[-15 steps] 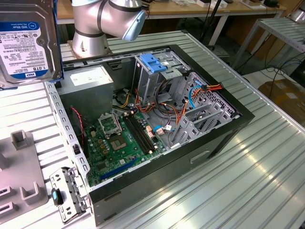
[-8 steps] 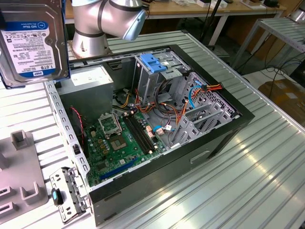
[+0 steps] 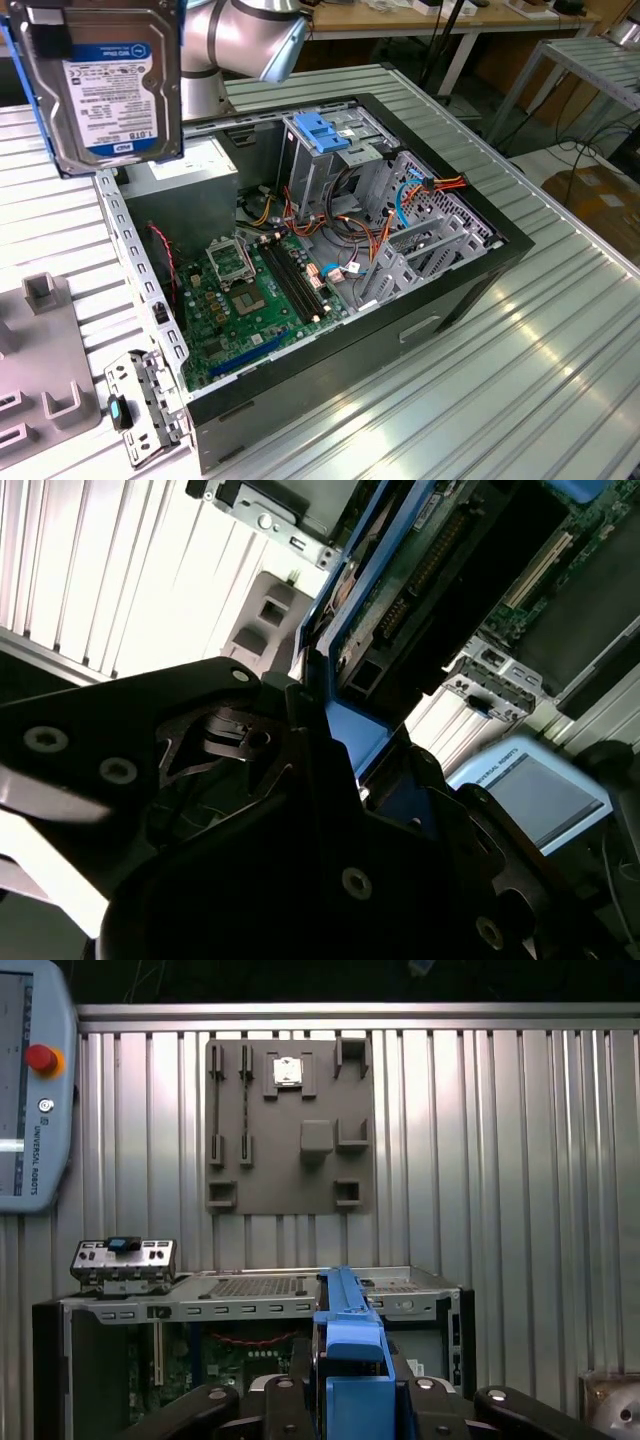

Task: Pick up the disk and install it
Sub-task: 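Pick up the disk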

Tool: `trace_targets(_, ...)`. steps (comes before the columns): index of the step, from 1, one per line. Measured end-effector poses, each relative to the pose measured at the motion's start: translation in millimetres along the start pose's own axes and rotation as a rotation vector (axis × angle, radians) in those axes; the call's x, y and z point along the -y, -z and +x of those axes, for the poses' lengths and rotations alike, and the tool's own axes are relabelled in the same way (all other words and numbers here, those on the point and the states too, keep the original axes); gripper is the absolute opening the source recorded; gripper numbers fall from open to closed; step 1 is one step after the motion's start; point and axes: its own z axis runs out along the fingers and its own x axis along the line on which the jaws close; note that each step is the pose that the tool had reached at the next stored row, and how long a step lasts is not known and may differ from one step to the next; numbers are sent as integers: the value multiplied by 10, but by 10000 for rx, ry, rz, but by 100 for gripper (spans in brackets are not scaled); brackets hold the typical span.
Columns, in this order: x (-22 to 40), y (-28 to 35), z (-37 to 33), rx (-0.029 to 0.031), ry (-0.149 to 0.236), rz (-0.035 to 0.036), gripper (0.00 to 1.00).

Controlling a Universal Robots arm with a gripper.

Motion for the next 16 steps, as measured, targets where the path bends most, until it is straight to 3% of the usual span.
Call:
trace_targets(10, 360, 10, -10, -1, 1, -1, 37)
trace_targets(12, 509, 14, -14, 0, 1, 0, 37)
trace_targets(16, 676, 18, -20, -1, 1, 0, 37)
